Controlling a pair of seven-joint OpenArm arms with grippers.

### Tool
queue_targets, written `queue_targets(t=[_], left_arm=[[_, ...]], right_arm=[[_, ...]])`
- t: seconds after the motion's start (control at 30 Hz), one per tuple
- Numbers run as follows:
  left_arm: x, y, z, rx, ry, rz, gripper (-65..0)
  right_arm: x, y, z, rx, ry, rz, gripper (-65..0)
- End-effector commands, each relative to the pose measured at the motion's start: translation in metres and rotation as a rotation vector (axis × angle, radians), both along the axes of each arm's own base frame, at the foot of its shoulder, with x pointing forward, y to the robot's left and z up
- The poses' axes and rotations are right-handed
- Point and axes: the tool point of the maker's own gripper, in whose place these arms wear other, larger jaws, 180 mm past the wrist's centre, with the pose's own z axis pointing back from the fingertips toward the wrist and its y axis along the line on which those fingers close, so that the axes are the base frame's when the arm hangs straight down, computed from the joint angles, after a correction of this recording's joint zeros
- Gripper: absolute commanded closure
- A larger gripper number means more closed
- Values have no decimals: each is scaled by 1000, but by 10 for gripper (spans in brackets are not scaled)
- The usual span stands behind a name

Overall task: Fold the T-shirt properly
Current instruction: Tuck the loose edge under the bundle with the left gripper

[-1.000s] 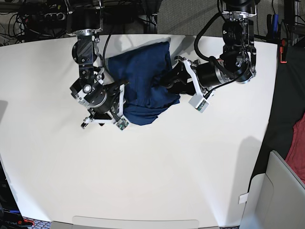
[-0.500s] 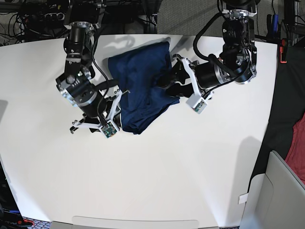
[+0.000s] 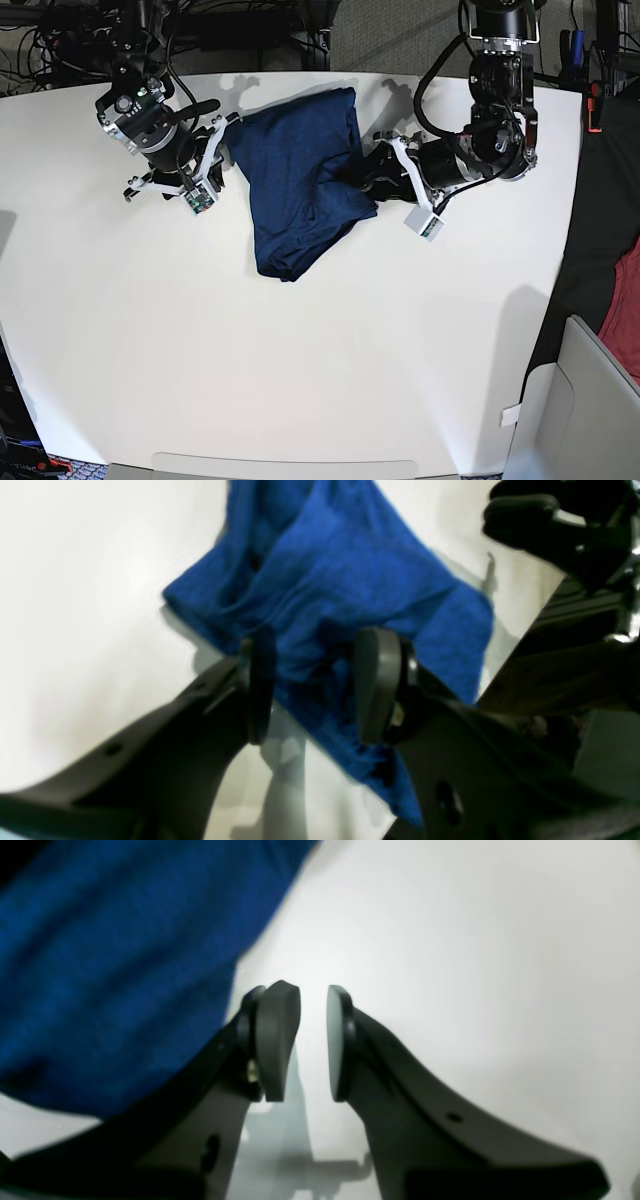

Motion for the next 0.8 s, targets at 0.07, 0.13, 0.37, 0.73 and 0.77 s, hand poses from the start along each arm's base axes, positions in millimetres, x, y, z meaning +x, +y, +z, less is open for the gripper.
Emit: queue_targets(t=[0.07,0.13,0.37,0.73,0.77], left_arm=[[0,-5,22,-3,-62,-39,-238],[-3,-7,24,8,-67,-54,-238],[-8,-16,25,13,-72,-86,-240],[15,-1,-9,-30,41,-4,-250],[19,6,-8,-28,42,17,-250]], right_arm=[[9,4,15,25,-60,5,-119],[10,7,15,34,-60,3,-119],[11,16,16,64,-61,-4,-119],[10,18,17,69,-61,-4,-119],[10,18,17,69,-61,-4,-119]])
